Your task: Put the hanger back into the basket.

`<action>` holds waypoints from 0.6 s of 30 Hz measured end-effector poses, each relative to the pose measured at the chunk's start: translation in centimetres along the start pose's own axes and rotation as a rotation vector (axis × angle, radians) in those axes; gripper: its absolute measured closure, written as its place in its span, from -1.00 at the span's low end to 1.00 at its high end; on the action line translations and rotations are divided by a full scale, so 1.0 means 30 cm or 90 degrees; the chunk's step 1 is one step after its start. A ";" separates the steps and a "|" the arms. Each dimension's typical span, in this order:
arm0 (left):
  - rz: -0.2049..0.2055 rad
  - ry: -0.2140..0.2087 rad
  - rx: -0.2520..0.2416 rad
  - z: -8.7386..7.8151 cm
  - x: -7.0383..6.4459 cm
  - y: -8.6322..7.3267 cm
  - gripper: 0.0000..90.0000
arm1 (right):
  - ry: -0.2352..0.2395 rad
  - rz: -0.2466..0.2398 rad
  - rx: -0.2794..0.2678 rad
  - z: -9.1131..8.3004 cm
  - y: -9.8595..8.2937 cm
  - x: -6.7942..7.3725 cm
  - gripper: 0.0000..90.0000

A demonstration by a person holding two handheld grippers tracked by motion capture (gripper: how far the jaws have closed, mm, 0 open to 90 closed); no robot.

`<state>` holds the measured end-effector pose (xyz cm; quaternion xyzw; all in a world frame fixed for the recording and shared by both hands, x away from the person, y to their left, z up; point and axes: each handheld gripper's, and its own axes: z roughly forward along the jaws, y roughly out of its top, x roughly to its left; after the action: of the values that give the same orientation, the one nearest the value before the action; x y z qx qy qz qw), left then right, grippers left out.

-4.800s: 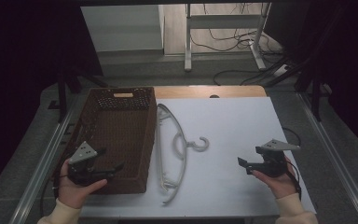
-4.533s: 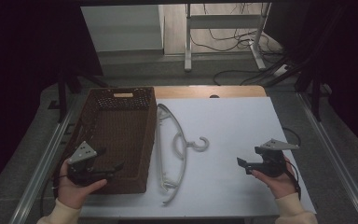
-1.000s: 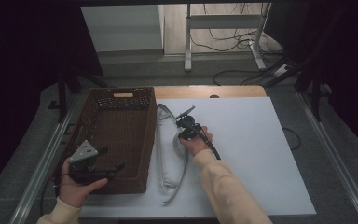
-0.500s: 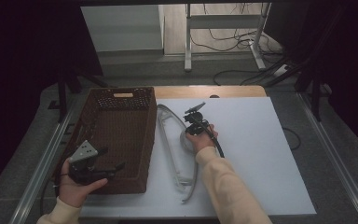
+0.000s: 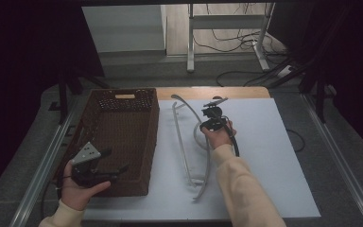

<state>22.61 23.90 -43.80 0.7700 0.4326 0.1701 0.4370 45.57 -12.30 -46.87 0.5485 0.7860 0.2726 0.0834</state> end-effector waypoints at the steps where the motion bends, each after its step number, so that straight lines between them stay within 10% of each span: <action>1: 0.001 -0.001 -0.001 0.000 -0.003 0.003 -0.64 | 0.000 0.000 0.000 0.000 0.000 0.000 0.84; 18: 0.067 -0.064 -0.011 0.053 -0.187 0.154 -0.63 | 0.012 0.055 -0.030 -0.112 0.026 -0.047 0.84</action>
<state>22.84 17.38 -40.26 0.7955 0.3677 0.1572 0.4553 45.30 -14.52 -43.88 0.5774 0.7554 0.2999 0.0771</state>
